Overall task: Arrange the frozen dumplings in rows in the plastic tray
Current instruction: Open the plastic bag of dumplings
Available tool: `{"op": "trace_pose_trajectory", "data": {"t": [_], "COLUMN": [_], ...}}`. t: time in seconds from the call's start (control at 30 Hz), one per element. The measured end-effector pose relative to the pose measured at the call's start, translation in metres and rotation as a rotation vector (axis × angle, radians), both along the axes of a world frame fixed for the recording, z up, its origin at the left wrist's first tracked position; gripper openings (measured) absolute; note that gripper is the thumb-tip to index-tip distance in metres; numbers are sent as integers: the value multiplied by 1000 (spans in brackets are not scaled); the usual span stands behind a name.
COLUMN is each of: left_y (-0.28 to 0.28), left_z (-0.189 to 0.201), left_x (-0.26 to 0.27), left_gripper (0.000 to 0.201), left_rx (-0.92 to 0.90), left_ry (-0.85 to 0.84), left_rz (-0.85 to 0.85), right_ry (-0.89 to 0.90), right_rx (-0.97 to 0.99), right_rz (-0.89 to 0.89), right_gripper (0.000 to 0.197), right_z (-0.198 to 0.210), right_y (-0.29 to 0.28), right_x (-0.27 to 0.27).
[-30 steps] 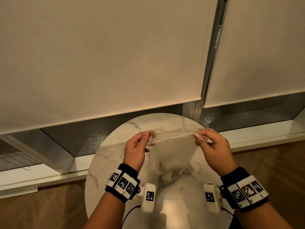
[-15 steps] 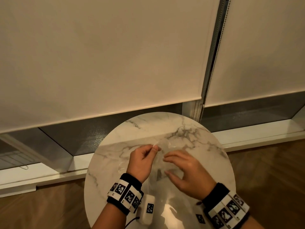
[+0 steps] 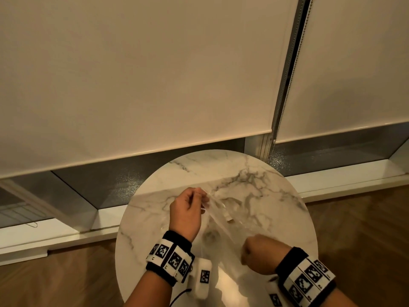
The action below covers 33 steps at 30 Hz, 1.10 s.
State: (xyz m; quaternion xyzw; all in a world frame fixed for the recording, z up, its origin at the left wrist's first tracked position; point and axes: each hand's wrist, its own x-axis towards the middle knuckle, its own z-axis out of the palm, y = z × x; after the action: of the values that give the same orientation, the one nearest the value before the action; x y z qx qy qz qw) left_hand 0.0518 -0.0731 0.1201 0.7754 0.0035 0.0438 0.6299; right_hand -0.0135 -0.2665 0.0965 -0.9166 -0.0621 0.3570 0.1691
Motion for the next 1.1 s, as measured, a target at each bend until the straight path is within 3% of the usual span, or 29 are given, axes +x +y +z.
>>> {"op": "trace_pose_trajectory", "data": {"t": [0.07, 0.13, 0.2, 0.27, 0.33, 0.47, 0.53, 0.6, 0.67, 0.7, 0.73, 0.8, 0.87, 0.97, 1.1], "left_y": [1, -1, -4, -10, -16, -22, -20, -16, -9, -5, -1, 9, 19, 32, 47], "left_z": [2, 3, 4, 7, 10, 13, 14, 15, 17, 18, 18, 19, 17, 9, 1], "left_x": [2, 3, 3, 0, -4, -10, -12, -14, -13, -13, -12, -12, -10, -3, 6], "left_gripper": [29, 29, 30, 29, 28, 32, 38, 43, 44, 45, 46, 52, 59, 68, 55], "left_rx": [-20, -45, -90, -152, -202, -277, -293, -298, -294, -272, -245, -209, -139, 108, 412], "left_ry": [-12, -13, 11, 51, 105, 188, 223, 261, 274, 271, 260, 238, 219, 200, 122], "left_rz": [30, 40, 10, -47, -104, -136, -147, -135, -128, -131, -136, -187, -244, -250, -235], "right_ry": [83, 48, -8, -123, -352, -692, -1000, -1118, -942, -813, -692, -530, -447, -397, -351], "right_rx": [58, 206, 345, 484, 520, 402, 141, -77, -216, -265, -259, -145, -86, 97, 383], "right_rz": [4, 13, -108, -290, -330, -342, -284, -301, -402, -415, -415, -463, -521, -608, -597], "right_gripper": [25, 28, 31, 33, 34, 39, 30, 45, 78, 82, 69, 17, 25, 23, 24], "right_z": [9, 16, 22, 26, 26, 28, 35, 37, 36, 33, 27, 25, 22, 28, 64], "right_y": [1, 3, 3, 6, 11, 20, 20, 17, 11, 7, 1, -11, -23, -36, -42], "right_x": [-1, -2, 0, 5, 14, 25, 25, 23, 24, 25, 26, 28, 31, 36, 26]}}
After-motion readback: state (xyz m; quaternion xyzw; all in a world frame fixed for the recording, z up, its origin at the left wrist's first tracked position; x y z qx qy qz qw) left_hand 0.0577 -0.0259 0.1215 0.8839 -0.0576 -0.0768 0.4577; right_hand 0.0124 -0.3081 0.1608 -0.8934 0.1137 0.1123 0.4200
